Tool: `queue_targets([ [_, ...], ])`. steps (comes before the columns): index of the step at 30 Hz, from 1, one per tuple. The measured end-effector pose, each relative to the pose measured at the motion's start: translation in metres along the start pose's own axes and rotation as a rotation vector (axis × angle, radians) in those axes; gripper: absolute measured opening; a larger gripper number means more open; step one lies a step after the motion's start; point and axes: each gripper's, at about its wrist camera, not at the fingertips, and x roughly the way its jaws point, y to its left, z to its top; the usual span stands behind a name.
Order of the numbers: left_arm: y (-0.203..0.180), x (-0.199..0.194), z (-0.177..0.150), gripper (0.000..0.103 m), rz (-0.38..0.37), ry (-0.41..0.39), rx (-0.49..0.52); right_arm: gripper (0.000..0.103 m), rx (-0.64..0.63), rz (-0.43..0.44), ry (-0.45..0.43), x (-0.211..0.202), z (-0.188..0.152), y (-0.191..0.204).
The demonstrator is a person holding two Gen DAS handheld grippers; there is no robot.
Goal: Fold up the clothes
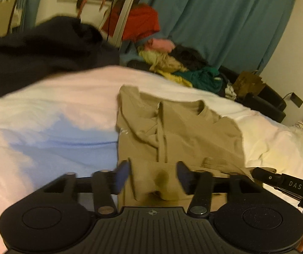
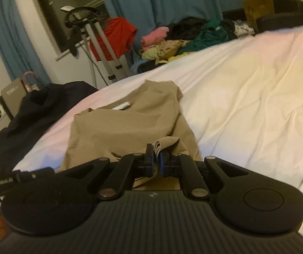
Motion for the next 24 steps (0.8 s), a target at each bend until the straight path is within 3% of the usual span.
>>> queue_targets([
  [1,-0.005,-0.008,-0.003,0.072,-0.006,-0.012,0.008,0.017,-0.022,-0.019,-0.008,-0.008,0.0,0.003],
  [2,-0.011,-0.015,-0.005,0.081,-0.013,-0.023,0.015,0.036,-0.044,-0.031,-0.018,-0.017,0.0,0.007],
  [3,-0.016,-0.023,-0.009,0.083,-0.014,-0.038,0.018,0.066,-0.063,-0.022,-0.034,-0.028,-0.001,0.009],
  [5,-0.028,-0.039,-0.016,0.086,-0.01,-0.065,0.016,0.096,-0.079,0.002,-0.071,-0.051,-0.003,0.012],
  [13,-0.059,-0.1,-0.04,0.097,0.028,-0.132,0.116,0.094,-0.131,0.016,-0.141,-0.127,-0.024,0.015],
  [24,-0.056,-0.15,-0.069,0.1,0.061,-0.156,0.168,0.094,-0.186,0.06,-0.152,-0.15,-0.044,0.031],
])
